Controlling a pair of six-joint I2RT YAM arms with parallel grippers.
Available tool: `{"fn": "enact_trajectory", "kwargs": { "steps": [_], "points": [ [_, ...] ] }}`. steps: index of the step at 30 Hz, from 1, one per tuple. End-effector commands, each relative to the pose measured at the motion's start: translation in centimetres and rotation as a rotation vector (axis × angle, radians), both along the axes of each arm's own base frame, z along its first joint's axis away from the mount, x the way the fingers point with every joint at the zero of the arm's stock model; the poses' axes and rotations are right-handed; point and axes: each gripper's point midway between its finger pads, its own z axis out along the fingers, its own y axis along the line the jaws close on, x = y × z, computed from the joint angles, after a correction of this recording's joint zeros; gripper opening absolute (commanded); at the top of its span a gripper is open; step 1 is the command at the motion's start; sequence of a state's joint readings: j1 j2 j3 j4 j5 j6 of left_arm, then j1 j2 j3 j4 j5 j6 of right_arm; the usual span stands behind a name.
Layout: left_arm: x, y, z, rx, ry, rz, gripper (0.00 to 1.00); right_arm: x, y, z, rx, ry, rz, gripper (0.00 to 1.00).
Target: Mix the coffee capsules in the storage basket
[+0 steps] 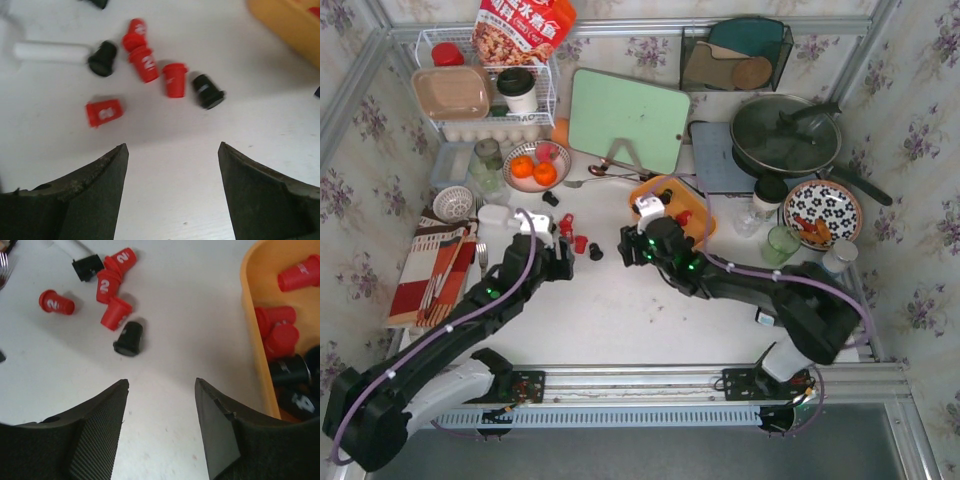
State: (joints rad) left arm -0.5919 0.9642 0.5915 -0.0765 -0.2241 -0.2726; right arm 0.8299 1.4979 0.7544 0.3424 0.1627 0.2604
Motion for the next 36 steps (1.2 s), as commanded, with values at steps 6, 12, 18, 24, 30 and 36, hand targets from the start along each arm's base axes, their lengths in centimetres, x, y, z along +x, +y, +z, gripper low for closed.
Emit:
{"fn": "enact_trajectory", "kwargs": {
  "steps": [6, 12, 18, 24, 30, 36],
  "points": [
    [-0.3, 5.3, -0.9, 0.014, -0.13, 0.244, 0.76, 3.8, 6.2, -2.1, -0.014, 0.124, -0.009, 0.55],
    [-0.4, 5.8, -1.8, 0.002, -0.126, 0.278, 0.76, 5.0, 8.0, -5.5, -0.13, 0.263, -0.033, 0.49],
    [-0.4, 5.6, -1.2, -0.018, -0.128, 0.275, 0.77, 5.4, 9.4, -7.2, -0.207, 0.335, -0.021, 0.5],
    [-0.5, 5.4, -1.0, -0.028, -0.126, 0.262, 0.77, 5.2, 10.5, -8.8, -0.261, 0.393, 0.008, 0.49],
    [-0.6, 5.4, -0.8, -0.038, -0.13, 0.26, 0.77, 4.8, 10.3, -9.8, -0.305, 0.414, 0.008, 0.49],
    [-0.6, 5.2, -0.9, -0.04, -0.127, 0.256, 0.77, 4.9, 10.3, -10.0, -0.309, 0.411, 0.011, 0.38]
  ]
}}
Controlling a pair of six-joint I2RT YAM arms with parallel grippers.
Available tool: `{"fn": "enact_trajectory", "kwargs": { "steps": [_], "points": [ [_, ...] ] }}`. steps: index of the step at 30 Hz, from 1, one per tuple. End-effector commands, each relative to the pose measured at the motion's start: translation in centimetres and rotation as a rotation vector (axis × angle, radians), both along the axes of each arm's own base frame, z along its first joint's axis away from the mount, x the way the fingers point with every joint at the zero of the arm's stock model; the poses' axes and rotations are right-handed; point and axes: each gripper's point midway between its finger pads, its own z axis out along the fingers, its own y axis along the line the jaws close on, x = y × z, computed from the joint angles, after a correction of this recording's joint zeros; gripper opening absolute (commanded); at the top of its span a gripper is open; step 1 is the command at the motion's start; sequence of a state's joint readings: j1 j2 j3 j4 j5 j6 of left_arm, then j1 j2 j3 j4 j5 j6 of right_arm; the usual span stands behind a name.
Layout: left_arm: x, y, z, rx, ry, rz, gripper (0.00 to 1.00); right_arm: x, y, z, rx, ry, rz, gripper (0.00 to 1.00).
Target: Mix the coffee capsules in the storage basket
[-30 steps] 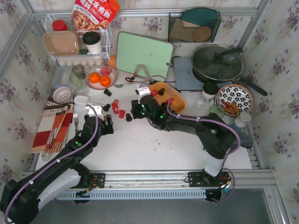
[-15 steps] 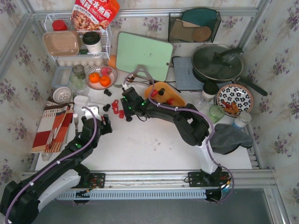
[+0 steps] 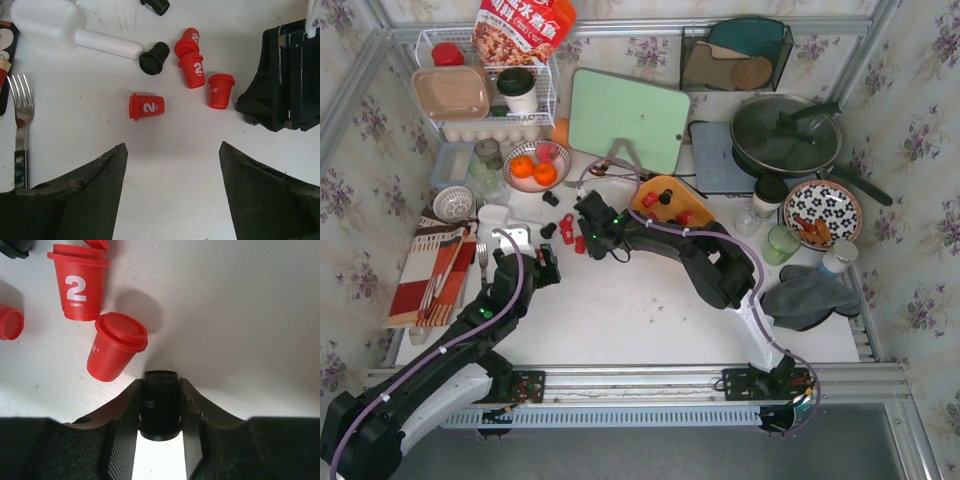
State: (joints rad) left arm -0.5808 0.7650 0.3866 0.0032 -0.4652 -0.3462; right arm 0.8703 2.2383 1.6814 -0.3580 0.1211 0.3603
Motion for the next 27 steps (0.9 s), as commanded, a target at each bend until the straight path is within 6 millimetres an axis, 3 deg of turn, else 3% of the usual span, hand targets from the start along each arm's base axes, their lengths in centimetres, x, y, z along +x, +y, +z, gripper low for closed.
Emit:
{"fn": "enact_trajectory", "kwargs": {
  "steps": [1, 8, 12, 16, 20, 22, 27],
  "points": [
    [0.3, -0.3, 0.7, -0.023, -0.021, -0.001, 0.77, 0.0, 0.0, 0.2, 0.0, 0.0, 0.0, 0.36],
    [0.3, -0.3, 0.6, -0.02, -0.02, 0.002, 0.77, 0.6, -0.3, 3.0, 0.046, -0.076, -0.019, 0.27],
    [0.3, -0.1, 0.6, -0.017, -0.02, 0.007, 0.77, 1.6, -1.8, 6.6, 0.053, -0.205, -0.051, 0.26],
    [0.4, 0.1, 0.6, -0.02, -0.02, 0.025, 0.77, 3.2, -5.5, 10.3, 0.029, -0.379, -0.154, 0.25],
    [0.4, 0.3, 0.6, -0.023, -0.021, 0.037, 0.77, 4.2, -10.7, 12.6, 0.016, -0.474, -0.284, 0.25],
    [0.4, 0.3, 0.6, -0.023, -0.02, 0.04, 0.77, 4.4, -13.3, 13.2, 0.005, -0.507, -0.342, 0.26],
    [0.4, 0.3, 0.4, -0.02, -0.014, 0.043, 0.77, 4.4, -18.9, 12.0, -0.055, -0.504, -0.437, 0.29]
  ]
}}
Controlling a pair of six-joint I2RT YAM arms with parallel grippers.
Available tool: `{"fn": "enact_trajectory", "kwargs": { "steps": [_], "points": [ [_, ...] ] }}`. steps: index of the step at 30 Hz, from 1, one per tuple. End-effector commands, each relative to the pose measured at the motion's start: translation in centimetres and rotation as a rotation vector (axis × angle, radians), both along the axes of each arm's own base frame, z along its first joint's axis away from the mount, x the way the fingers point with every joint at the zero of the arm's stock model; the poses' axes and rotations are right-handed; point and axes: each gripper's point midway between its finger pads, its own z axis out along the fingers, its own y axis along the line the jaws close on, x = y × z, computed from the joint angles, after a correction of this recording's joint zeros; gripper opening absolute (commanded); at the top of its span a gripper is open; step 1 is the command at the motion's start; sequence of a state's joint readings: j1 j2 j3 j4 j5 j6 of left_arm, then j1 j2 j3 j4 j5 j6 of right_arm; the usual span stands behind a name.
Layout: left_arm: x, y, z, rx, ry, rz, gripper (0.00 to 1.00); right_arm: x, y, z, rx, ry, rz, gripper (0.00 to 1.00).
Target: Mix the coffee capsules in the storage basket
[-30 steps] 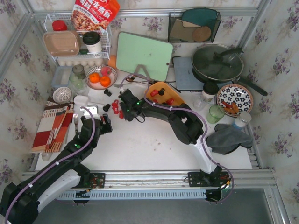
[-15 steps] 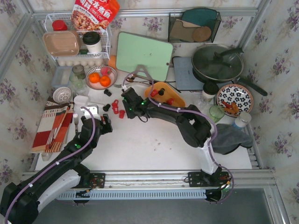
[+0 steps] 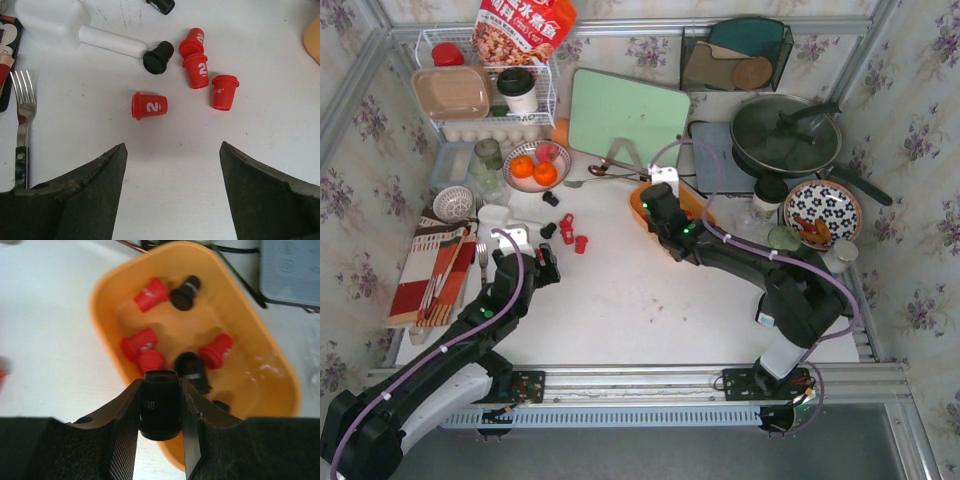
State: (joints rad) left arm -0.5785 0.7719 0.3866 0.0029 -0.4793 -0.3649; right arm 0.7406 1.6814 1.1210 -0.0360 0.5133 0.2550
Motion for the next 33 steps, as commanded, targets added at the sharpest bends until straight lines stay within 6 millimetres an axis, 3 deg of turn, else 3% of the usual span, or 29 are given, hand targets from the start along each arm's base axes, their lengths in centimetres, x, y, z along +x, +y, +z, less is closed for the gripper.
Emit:
{"fn": "enact_trajectory", "kwargs": {
  "steps": [1, 5, 11, 18, 27, 33],
  "points": [
    [0.4, 0.1, 0.5, -0.01, -0.017, 0.022, 0.77, 0.9, -3.9, 0.4, -0.018, -0.05, -0.116, 0.3],
    [0.5, 0.3, 0.2, -0.005, -0.004, 0.042, 0.8, 0.5, -6.4, -1.5, -0.051, -0.015, -0.16, 0.36],
    [0.7, 0.9, -0.4, -0.005, 0.019, 0.092, 0.92, 0.1, -7.6, -3.2, -0.075, 0.024, -0.178, 0.49],
    [1.0, 1.3, -1.2, 0.008, 0.057, 0.108, 0.96, -0.3, -7.4, -3.5, -0.081, 0.049, -0.151, 0.63],
    [2.4, 1.2, -3.2, 0.018, 0.177, 0.09, 0.95, -1.5, -6.5, -2.6, -0.007, 0.043, -0.072, 0.64],
    [3.8, 1.0, -5.8, 0.077, 0.347, 0.096, 0.92, -2.5, -5.9, -2.1, 0.043, 0.038, -0.02, 0.64]
  ]
}}
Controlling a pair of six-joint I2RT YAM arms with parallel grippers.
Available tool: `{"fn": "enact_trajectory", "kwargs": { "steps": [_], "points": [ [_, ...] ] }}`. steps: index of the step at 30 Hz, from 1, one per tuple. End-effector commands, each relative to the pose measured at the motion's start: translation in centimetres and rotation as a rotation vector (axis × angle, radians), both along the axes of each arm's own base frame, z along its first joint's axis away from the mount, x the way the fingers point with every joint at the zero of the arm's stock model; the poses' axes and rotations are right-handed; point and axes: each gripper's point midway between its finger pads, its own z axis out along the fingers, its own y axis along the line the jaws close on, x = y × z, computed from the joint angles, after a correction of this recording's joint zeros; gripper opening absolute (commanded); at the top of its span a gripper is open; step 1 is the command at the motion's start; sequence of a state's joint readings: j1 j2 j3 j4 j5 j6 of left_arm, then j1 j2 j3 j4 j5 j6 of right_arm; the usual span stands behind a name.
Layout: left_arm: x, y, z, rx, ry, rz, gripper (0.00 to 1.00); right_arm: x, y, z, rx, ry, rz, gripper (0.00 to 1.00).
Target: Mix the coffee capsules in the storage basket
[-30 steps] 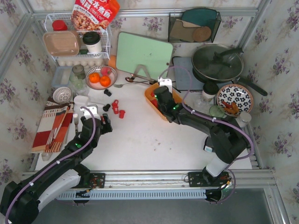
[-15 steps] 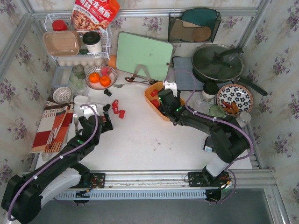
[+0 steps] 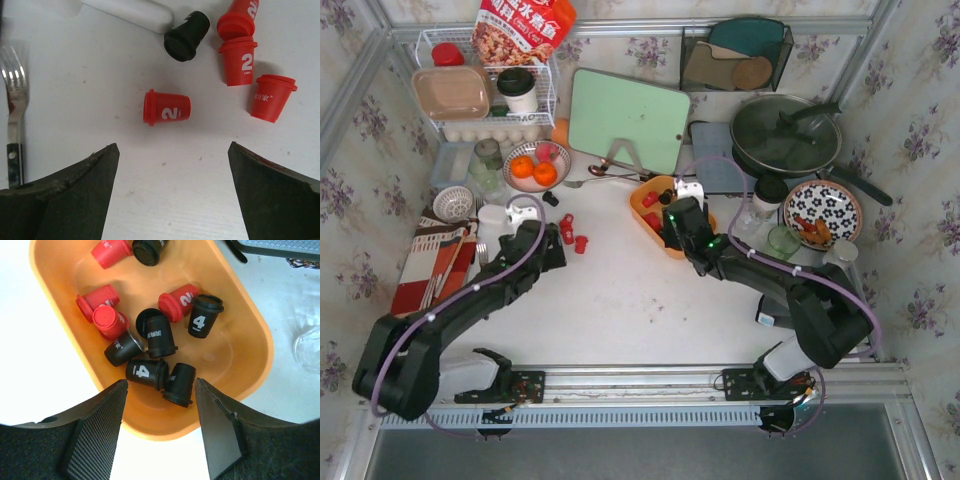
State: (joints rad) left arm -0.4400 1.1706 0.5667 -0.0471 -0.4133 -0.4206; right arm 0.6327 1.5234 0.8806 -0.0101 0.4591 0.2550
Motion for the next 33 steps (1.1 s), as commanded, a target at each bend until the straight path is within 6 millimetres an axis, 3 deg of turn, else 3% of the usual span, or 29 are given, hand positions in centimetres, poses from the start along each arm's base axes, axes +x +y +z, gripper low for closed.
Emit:
{"fn": "enact_trajectory", "kwargs": {
  "steps": [1, 8, 15, 17, 21, 28, 33],
  "points": [
    [0.5, -0.1, -1.9, 0.03, 0.122, -0.009, 0.92, -0.2, 1.0, 0.9, 0.06, -0.026, 0.047, 0.64],
    [2.0, 0.5, -4.4, 0.035, 0.233, 0.019, 0.88, -1.5, 0.8, 0.6, 0.083, -0.026, 0.074, 0.64],
    [3.6, 0.3, -5.1, 0.017, 0.277, 0.015, 0.86, -2.4, 0.4, 0.5, 0.087, -0.031, 0.095, 0.64],
    [3.9, 0.4, -5.2, 0.011, 0.294, 0.024, 0.81, -2.6, 0.4, 0.6, 0.092, -0.034, 0.1, 0.64],
    [4.1, 0.4, -5.9, -0.023, 0.344, 0.016, 0.51, -2.9, 0.0, 1.0, 0.093, -0.048, 0.099, 0.64],
    [3.6, 0.2, -5.8, -0.039, 0.369, 0.011, 0.46, -3.2, -0.3, 1.6, 0.094, -0.072, 0.103, 0.64],
    [3.7, -1.2, -3.5, -0.115, 0.317, -0.043, 0.43, -3.3, -0.8, 2.0, 0.086, -0.088, 0.097, 0.64]
  ]
}}
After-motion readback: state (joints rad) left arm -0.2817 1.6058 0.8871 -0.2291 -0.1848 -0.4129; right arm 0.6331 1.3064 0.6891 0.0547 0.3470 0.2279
